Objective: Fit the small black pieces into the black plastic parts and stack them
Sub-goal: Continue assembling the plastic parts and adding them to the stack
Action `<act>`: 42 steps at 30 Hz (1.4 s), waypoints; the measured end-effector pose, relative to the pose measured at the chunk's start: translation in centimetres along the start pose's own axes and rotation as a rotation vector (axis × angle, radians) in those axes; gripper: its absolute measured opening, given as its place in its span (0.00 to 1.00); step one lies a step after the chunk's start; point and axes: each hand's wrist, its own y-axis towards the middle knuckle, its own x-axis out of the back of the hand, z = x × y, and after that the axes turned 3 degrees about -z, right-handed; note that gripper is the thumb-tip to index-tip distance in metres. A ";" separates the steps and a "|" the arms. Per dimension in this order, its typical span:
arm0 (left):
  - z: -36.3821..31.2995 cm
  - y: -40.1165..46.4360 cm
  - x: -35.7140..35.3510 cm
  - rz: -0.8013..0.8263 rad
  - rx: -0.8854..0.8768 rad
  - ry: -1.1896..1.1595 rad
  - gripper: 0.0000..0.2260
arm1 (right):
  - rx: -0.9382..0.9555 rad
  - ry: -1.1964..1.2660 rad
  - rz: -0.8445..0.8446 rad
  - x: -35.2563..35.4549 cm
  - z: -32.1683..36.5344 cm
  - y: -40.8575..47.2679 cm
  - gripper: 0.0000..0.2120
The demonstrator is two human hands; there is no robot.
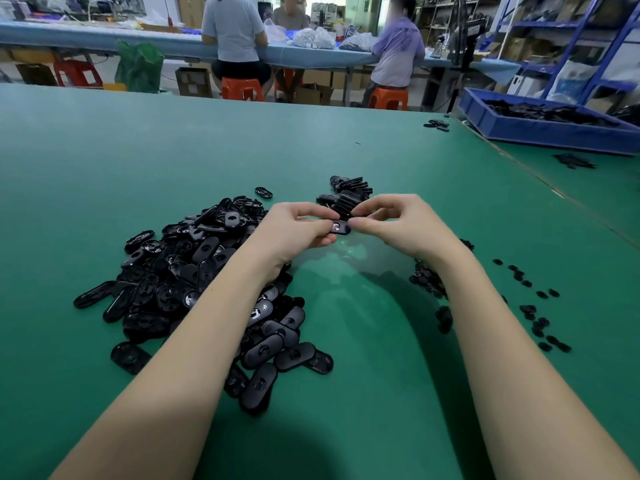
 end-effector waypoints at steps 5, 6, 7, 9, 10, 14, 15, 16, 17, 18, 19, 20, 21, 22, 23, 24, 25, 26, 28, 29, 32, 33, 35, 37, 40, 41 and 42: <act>0.1 0.1 0.0 -0.011 0.016 0.013 0.06 | -0.240 -0.324 -0.175 2.5 -1.6 -0.2 0.05; 0.1 0.2 0.0 -0.012 0.022 0.012 0.06 | -0.294 -0.379 -0.200 2.8 -1.9 -0.4 0.06; 0.1 0.2 -0.2 -0.010 0.031 0.007 0.06 | -0.338 -0.422 -0.222 3.1 -2.2 -0.5 0.07; 0.1 0.2 -0.5 -0.002 0.049 -0.009 0.07 | -0.389 -0.474 -0.235 3.6 -2.7 -0.7 0.06; 0.1 0.2 -0.6 0.003 0.056 -0.013 0.07 | -0.401 -0.490 -0.224 3.8 -2.8 -0.8 0.05; 0.1 0.1 -0.7 0.019 0.075 -0.002 0.08 | -0.395 -0.527 -0.151 3.8 -2.9 -1.1 0.04; 0.1 0.1 -0.7 0.022 0.078 0.002 0.08 | -0.391 -0.534 -0.142 3.7 -2.8 -1.1 0.03; 0.2 0.1 -0.6 0.025 0.081 0.005 0.08 | -0.389 -0.537 -0.140 3.6 -2.8 -1.1 0.03; 0.2 0.1 -0.6 0.026 0.083 0.005 0.08 | -0.386 -0.535 -0.142 3.4 -2.8 -1.1 0.03; 0.2 0.1 -0.6 0.025 0.085 0.006 0.08 | -0.384 -0.527 -0.145 3.4 -2.7 -1.1 0.03; 0.2 0.1 -0.6 0.024 0.086 0.004 0.09 | -0.381 -0.513 -0.148 3.3 -2.6 -1.1 0.03; 0.2 0.2 -0.6 0.023 0.086 0.000 0.09 | -0.378 -0.497 -0.153 3.3 -2.6 -1.0 0.02; 0.2 0.2 -0.5 0.021 0.087 -0.006 0.10 | -0.375 -0.486 -0.158 3.2 -2.5 -1.0 0.02; 0.2 0.2 -0.5 0.020 0.088 -0.010 0.11 | -0.372 -0.483 -0.165 3.1 -2.4 -1.0 0.03; 0.2 0.1 -0.5 0.018 0.090 -0.014 0.11 | -0.369 -0.486 -0.175 3.1 -2.4 -1.0 0.03; 0.2 0.1 -0.5 0.018 0.092 -0.017 0.11 | -0.368 -0.491 -0.185 3.0 -2.3 -1.0 0.03; 0.2 0.1 -0.5 0.019 0.095 -0.021 0.11 | -0.368 -0.494 -0.194 3.0 -2.3 -1.0 0.04; 0.2 0.1 -0.5 0.019 0.097 -0.021 0.10 | -0.370 -0.493 -0.200 3.0 -2.3 -1.1 0.04; 0.3 0.1 -0.5 0.018 0.099 -0.020 0.10 | -0.375 -0.487 -0.212 3.1 -2.3 -1.0 0.04; 0.3 0.1 -0.6 0.021 0.101 -0.018 0.10 | -0.379 -0.485 -0.222 3.2 -2.4 -1.1 0.04; 0.3 0.2 -0.5 0.019 0.100 -0.017 0.10 | -0.383 -0.487 -0.237 3.0 -2.4 -1.0 0.03; 0.3 0.2 -0.5 0.021 0.100 -0.014 0.10 | -0.386 -0.483 -0.243 3.0 -2.5 -1.0 0.02; 0.4 0.2 -0.5 0.021 0.098 -0.003 0.10 | -0.374 -0.432 -0.246 2.9 -2.6 -0.9 0.02; 0.5 0.2 -0.5 0.023 0.087 -0.003 0.10 | -0.325 -0.266 -0.233 2.9 -2.6 -0.8 0.02; 0.5 0.1 -0.4 0.036 0.070 -0.042 0.09 | -0.271 0.052 -0.142 2.6 -1.6 -1.0 0.03; 0.5 0.0 -0.4 0.040 0.064 -0.048 0.10 | -0.262 0.111 -0.095 2.4 -1.3 -1.1 0.03; 0.4 -0.1 -0.3 0.043 0.057 -0.047 0.11 | -0.252 0.151 -0.054 2.1 -0.9 -1.1 0.03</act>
